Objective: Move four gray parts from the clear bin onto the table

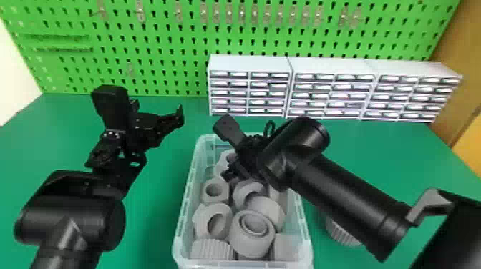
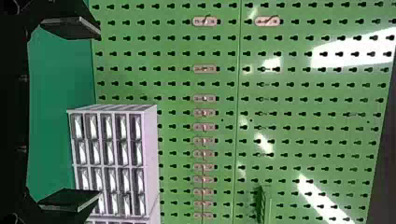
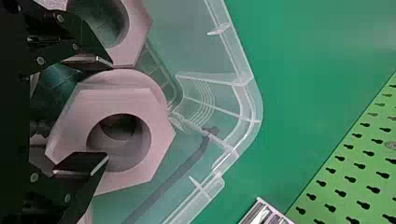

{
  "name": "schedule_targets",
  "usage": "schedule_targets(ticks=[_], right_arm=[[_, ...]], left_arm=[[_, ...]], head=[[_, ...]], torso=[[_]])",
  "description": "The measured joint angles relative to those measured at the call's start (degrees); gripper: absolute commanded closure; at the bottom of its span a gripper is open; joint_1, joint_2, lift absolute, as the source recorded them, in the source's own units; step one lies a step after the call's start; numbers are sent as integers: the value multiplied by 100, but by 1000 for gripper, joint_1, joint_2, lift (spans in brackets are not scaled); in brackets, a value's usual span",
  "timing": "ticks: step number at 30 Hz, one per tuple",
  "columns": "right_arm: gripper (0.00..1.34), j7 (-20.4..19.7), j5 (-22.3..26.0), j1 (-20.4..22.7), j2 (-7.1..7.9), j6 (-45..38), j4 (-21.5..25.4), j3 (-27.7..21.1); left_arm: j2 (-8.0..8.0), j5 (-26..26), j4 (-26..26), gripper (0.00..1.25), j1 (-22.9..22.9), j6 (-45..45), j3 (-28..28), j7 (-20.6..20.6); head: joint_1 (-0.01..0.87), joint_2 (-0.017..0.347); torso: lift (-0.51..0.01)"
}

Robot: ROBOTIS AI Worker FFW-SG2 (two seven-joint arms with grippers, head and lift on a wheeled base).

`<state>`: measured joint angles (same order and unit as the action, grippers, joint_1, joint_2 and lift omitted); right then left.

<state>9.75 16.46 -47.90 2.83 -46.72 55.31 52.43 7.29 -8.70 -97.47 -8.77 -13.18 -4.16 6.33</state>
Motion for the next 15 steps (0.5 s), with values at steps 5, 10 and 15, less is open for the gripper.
schedule_targets(ticks=[5, 10, 15], right_arm=[[535, 0, 14, 0, -10, 111, -68, 19], [535, 0, 18, -12, -22, 137, -80, 53], [535, 0, -72, -53, -35, -2, 59, 96]], left_arm=[[0, 0, 0, 81, -9, 0, -6, 0], [0, 0, 0, 81, -10, 0, -5, 1], [0, 0, 0, 81, 0, 0, 8, 9]], head=[[686, 26], [686, 26], [686, 26]], torso=[[-50], [-50], [-50]])
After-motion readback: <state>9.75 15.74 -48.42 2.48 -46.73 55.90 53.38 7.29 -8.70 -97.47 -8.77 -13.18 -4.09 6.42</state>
